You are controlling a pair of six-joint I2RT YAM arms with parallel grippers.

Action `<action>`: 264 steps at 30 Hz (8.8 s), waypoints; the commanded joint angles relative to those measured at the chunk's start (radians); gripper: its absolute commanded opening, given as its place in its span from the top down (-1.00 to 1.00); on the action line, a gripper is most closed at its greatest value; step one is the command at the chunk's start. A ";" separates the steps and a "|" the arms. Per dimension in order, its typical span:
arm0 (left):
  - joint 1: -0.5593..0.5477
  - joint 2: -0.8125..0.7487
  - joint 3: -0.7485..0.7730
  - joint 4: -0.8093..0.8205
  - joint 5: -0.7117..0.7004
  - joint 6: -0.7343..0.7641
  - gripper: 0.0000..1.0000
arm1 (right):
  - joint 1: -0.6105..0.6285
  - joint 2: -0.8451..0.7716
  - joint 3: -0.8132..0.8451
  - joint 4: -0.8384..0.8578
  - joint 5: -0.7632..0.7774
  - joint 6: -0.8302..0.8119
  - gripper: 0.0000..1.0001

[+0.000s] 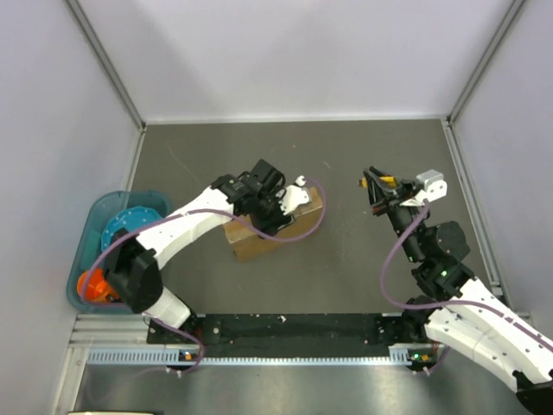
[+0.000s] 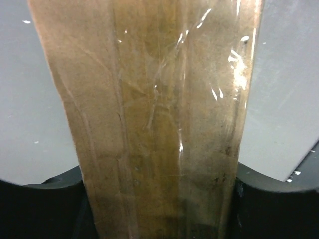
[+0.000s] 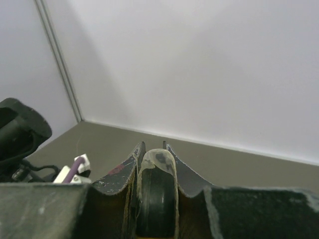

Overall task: Unpack the express box
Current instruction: Adjust the express box at the center of the board, then cut the express box at the center of the board.

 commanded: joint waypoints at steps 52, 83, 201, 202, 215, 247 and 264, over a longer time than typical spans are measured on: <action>-0.229 -0.080 -0.206 0.102 -0.122 -0.192 1.00 | 0.062 0.182 -0.118 0.256 -0.060 -0.029 1.00; -0.229 -0.079 -0.198 0.099 -0.111 -0.194 1.00 | 0.062 0.219 -0.166 0.294 -0.032 0.020 1.00; -0.112 0.424 0.287 -0.047 -0.490 -0.482 1.00 | 0.444 0.500 0.063 0.426 -0.409 -0.330 1.00; -0.112 0.427 0.284 -0.047 -0.487 -0.482 1.00 | 0.444 0.515 0.064 0.440 -0.416 -0.333 1.00; -0.112 0.423 0.265 -0.050 -0.445 -0.482 1.00 | 0.444 0.659 0.044 0.567 -0.377 -0.365 1.00; -0.111 0.404 0.216 -0.048 -0.425 -0.468 1.00 | 0.322 0.806 0.026 0.724 -0.511 -0.202 1.00; -0.114 0.414 0.212 -0.047 -0.411 -0.471 1.00 | 0.317 0.779 0.043 0.735 -0.509 -0.221 1.00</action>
